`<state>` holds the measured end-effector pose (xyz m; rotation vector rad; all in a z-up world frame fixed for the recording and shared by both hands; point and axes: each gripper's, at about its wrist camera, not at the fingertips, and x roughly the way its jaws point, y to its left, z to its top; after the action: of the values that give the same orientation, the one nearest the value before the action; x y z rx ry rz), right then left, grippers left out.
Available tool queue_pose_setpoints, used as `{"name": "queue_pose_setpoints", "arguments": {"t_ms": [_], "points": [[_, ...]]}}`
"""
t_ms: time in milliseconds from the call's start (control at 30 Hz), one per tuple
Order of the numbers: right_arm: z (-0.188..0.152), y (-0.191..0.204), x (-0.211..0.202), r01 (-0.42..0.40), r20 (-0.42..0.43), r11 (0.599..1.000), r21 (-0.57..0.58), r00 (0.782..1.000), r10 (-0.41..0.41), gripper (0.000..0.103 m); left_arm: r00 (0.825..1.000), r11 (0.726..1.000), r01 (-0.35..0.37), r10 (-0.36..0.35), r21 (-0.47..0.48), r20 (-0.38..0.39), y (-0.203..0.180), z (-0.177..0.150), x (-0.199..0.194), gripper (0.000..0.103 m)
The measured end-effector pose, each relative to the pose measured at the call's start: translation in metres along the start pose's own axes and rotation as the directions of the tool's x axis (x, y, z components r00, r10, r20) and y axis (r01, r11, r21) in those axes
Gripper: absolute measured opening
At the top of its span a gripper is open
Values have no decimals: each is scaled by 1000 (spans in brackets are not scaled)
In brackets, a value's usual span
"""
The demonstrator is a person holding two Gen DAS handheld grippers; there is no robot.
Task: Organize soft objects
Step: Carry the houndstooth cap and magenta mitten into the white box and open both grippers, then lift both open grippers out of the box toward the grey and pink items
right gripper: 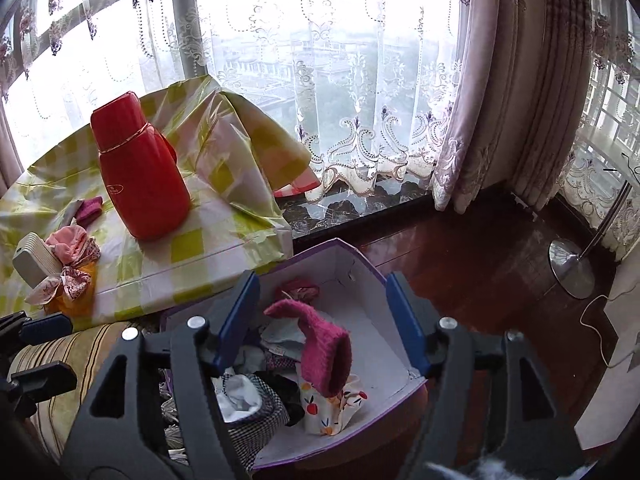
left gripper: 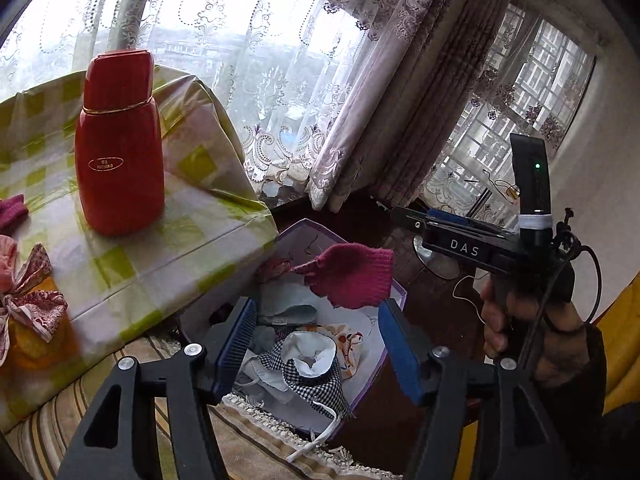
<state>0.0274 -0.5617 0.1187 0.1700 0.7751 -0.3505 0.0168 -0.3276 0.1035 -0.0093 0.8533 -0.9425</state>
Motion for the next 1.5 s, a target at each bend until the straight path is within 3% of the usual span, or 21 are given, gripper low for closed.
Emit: {"name": "queue_pose_setpoints", "arguments": {"t_ms": [367,600,867,1233,1367,1500], "points": [[-4,41,10,-101,-46,993,-64,994,99,71,995,995,-83,86,-54,44,32,-3,-26,65],[-3,84,16,-172,-76,977,-128,984,163,73,979,979,-165,176,-117,98,69,-6,-59,64],[-2,134,22,-246,-107,949,-196,968,229,74,936,932,-268,312,-244,163,134,-2,-112,64],[15,202,36,-327,-131,897,-298,945,300,74,848,835,-407,496,-371,188,225,-4,-182,65],[22,231,41,-357,-139,867,-347,934,329,75,833,812,-437,528,-387,168,258,-4,-194,65],[29,259,44,-389,-143,834,-390,921,363,77,835,809,-454,533,-372,138,286,0,-196,65]]}}
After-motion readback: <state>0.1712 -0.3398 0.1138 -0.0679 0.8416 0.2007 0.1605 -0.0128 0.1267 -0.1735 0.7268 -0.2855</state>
